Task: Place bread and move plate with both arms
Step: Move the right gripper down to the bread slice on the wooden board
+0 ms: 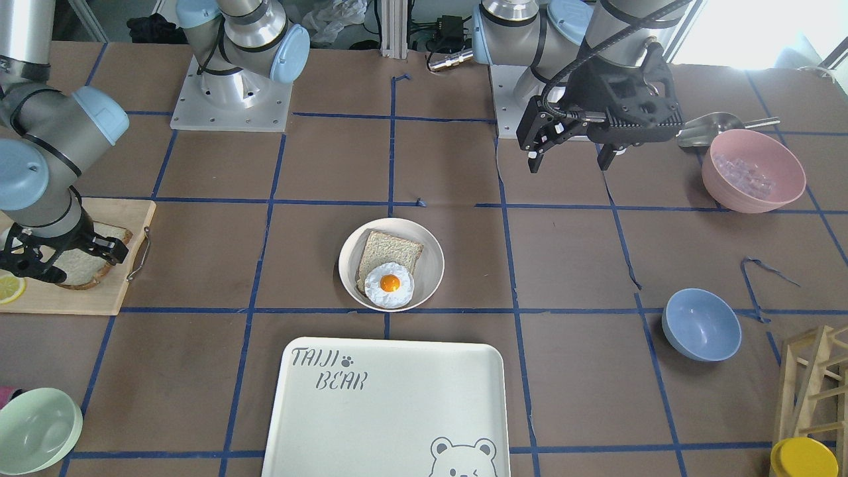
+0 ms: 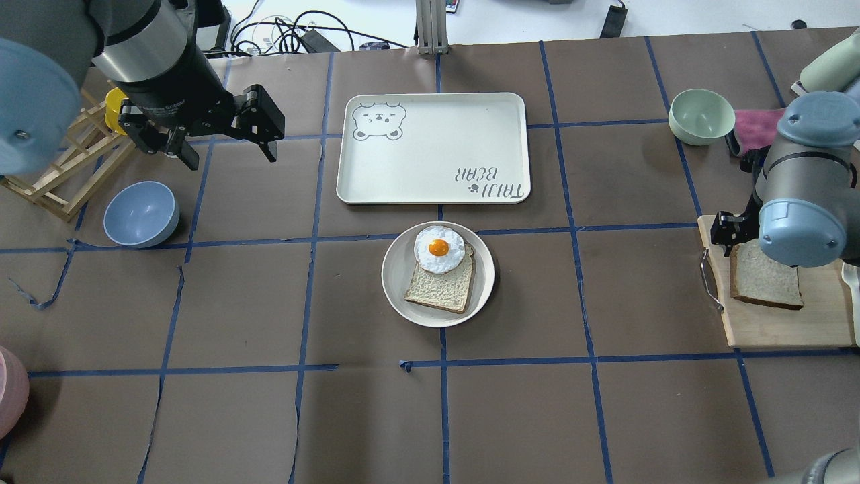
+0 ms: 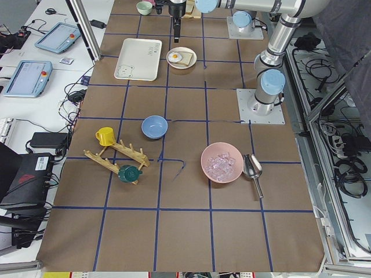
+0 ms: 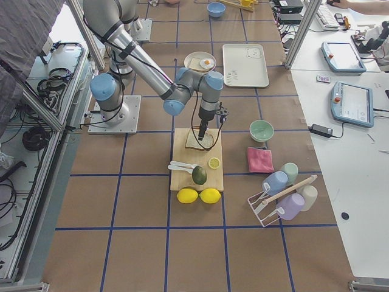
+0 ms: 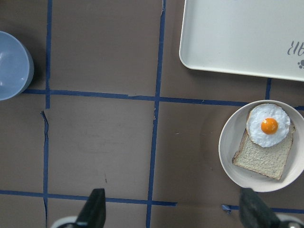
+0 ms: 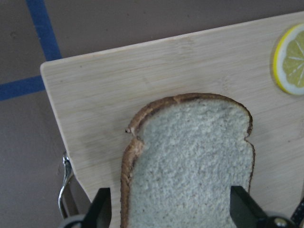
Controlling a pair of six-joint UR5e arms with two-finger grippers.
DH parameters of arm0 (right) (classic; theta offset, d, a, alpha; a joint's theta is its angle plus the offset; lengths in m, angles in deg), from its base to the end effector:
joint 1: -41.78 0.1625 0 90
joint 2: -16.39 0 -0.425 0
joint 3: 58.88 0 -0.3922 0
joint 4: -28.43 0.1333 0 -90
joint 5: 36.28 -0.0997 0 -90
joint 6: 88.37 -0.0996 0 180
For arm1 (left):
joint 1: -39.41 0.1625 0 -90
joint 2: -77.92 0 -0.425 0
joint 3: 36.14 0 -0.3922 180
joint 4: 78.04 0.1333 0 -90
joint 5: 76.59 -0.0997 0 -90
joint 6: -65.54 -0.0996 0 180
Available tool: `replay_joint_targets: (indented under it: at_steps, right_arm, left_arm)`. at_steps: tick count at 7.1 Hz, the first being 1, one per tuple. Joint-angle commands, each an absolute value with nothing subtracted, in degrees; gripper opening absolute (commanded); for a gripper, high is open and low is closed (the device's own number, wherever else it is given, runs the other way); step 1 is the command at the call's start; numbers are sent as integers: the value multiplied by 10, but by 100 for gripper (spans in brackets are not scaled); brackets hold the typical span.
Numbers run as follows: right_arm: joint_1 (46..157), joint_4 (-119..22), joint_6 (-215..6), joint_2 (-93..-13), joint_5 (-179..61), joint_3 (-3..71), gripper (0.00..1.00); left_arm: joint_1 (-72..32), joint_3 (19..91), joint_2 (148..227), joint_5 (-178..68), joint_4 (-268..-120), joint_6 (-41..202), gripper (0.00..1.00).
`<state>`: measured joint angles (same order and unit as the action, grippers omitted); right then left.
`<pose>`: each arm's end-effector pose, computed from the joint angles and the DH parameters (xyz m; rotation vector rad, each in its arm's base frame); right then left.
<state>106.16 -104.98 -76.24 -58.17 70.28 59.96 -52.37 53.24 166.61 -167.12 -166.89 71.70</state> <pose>-0.1182 -0.4892 0.2014 -0.3338 -2.8494 -0.1557 -0.1474 -0.4828 0.5065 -0.1202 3.1326 -0.0851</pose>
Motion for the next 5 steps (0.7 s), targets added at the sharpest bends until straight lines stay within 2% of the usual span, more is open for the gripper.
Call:
replay_joint_targets:
  at_steps: [1,2,4,5]
  right_arm:
    - [1060,-1051,-761,-579,702,606,89]
    - [1060,-1051,-761,-578,702,611,88]
    - [1057,-1053,-761,-579,707,615,72]
    - [1052,-1054,-761,-578,706,615,71]
  left_arm:
    - [-523,532,1666,-1671,-1669,717,100]
    - [-523,532,1666,-1672,-1669,717,100]
    - [-523,532,1666,-1672,-1669,717,100]
    - [-523,532,1666,-1672,-1669,717,100]
